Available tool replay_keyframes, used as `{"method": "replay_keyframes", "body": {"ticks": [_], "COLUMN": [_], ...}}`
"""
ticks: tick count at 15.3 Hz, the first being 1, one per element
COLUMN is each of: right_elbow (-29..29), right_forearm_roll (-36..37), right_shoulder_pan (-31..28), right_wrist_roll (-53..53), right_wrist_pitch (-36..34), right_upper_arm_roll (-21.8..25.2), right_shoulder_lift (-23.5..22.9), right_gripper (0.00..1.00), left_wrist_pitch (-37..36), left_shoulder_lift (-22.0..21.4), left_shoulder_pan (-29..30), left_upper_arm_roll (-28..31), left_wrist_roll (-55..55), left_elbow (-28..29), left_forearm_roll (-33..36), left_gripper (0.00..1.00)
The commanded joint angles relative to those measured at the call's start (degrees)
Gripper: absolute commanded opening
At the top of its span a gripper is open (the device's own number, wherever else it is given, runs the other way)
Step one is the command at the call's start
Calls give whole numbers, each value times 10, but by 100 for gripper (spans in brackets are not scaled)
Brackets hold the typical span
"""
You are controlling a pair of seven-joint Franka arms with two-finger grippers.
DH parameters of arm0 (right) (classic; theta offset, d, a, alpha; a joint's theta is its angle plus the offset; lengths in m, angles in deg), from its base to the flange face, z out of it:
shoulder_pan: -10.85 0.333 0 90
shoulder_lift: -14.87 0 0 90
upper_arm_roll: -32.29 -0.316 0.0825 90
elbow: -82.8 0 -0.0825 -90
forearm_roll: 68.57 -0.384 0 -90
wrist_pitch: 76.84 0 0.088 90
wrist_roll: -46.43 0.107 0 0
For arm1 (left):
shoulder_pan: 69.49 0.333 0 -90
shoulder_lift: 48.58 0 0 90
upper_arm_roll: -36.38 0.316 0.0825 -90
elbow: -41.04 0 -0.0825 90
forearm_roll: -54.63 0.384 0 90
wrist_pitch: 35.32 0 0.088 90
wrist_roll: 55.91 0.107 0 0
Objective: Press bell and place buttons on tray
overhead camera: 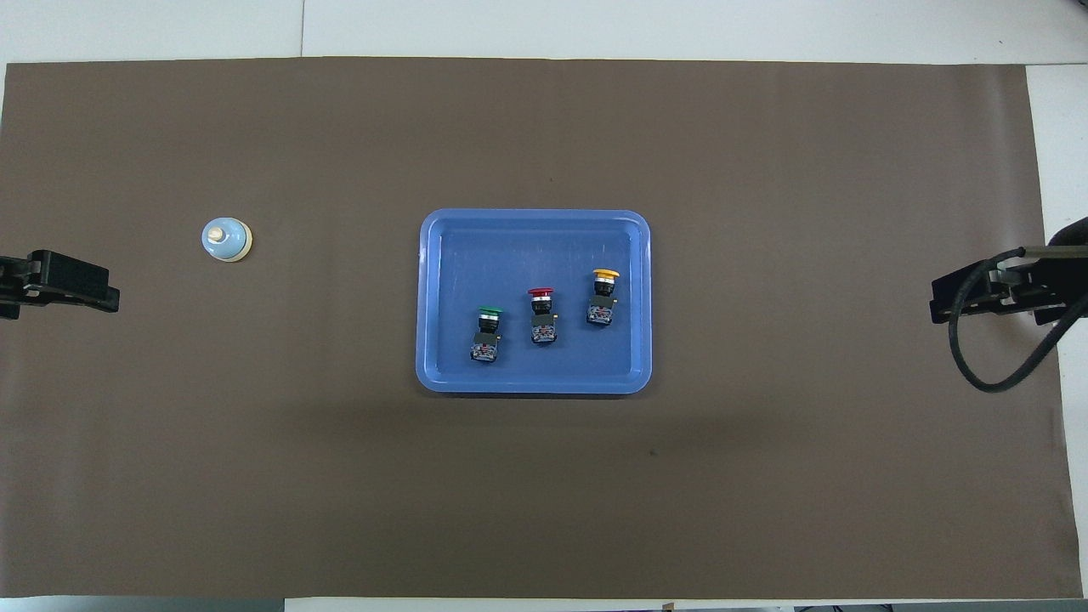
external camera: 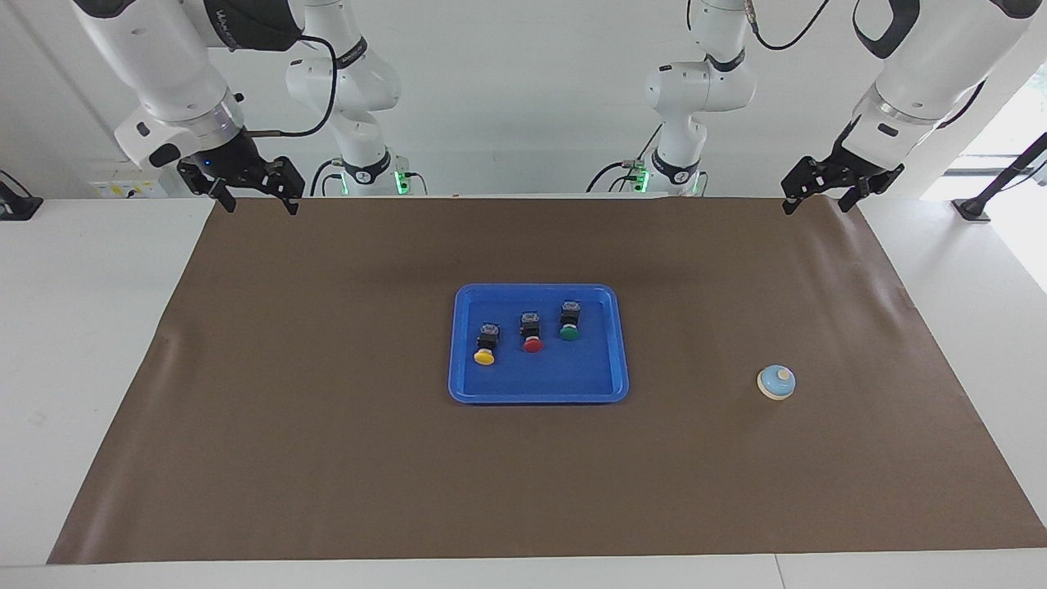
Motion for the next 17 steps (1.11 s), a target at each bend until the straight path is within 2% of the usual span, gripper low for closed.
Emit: {"method": "replay_keyframes", "body": {"ticks": [1, 8, 10, 11, 12, 15, 17], "right_elbow": [3, -12, -12, -12, -12, -4, -4], "right_forearm_roll": [-11, -10, -11, -11, -11, -10, -10], "right_shoulder_pan": [-13, -12, -12, -11, -11, -7, -7], "right_wrist_roll": [-24, -45, -47, -47, -48, -41, -42], "right_wrist_pitch": [7, -6, -6, -5, -4, -3, -5], "right_upper_arm_roll": [-9, -22, -22, -21, -21, -20, -20], "right_shoulder_lift": [1, -3, -3, -3, -3, 4, 4], "right_gripper": [100, 100, 100, 100, 100, 100, 100], "left_wrist_pitch": [-11, -20, -4, 39, 51, 94, 139], "left_shoulder_lift": [1, 0, -10, -12, -12, 17, 55], "left_shoulder_pan": [8, 8, 1, 0, 0, 10, 22], "left_upper_arm_roll": [-4, -3, -5, -6, -7, -6, -5], "left_wrist_roll": [-4, -4, -13, -13, -12, -7, -6], "left_elbow": [-8, -8, 18, 26, 33, 44, 41], "left_forearm_roll": [-6, -6, -1, -1, -1, 0, 0], "left_gripper": [100, 100, 99, 34, 0, 0, 0]}}
